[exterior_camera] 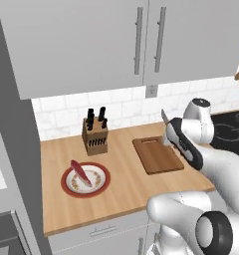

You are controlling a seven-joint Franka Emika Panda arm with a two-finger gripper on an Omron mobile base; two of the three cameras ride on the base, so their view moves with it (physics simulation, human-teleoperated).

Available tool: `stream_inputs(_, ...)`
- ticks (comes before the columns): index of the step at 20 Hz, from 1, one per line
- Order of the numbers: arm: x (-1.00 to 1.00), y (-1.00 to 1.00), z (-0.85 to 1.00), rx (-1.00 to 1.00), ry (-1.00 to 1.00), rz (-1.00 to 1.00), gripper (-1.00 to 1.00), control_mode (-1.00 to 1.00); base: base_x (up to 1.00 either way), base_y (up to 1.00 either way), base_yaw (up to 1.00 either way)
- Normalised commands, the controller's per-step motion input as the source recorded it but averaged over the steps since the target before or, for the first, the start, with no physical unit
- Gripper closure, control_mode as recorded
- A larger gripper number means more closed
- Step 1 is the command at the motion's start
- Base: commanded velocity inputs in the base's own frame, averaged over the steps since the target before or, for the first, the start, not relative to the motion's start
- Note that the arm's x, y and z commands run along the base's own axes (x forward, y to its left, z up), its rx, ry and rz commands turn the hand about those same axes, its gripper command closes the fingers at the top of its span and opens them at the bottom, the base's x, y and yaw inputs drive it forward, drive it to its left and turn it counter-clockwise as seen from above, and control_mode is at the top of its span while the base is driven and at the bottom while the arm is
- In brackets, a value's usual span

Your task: Pick up the knife from the drawer and place it on the cutting board. Then place the meat from the plate to the cutting board.

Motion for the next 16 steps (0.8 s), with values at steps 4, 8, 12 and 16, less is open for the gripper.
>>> stream_inputs(4,0.58,0.0,-0.65,0.0,0.1,-0.15,1.0,-1.0,0.0,0.0,0.0)
stream_inputs(8,0.3,-0.21,-0.48,0.0,0.1,0.0,1.0,-1.0,0.0,0.0,0.0)
stream_inputs(12,0.05,-0.23,-0.24,0.01,0.02,0.07,1.0,-1.0,0.0,0.0,0.0)
stream_inputs(16,0.0,-0.01,-0.22,0.0,0.03,0.15,1.0,-1.0,0.0,0.0,0.0)
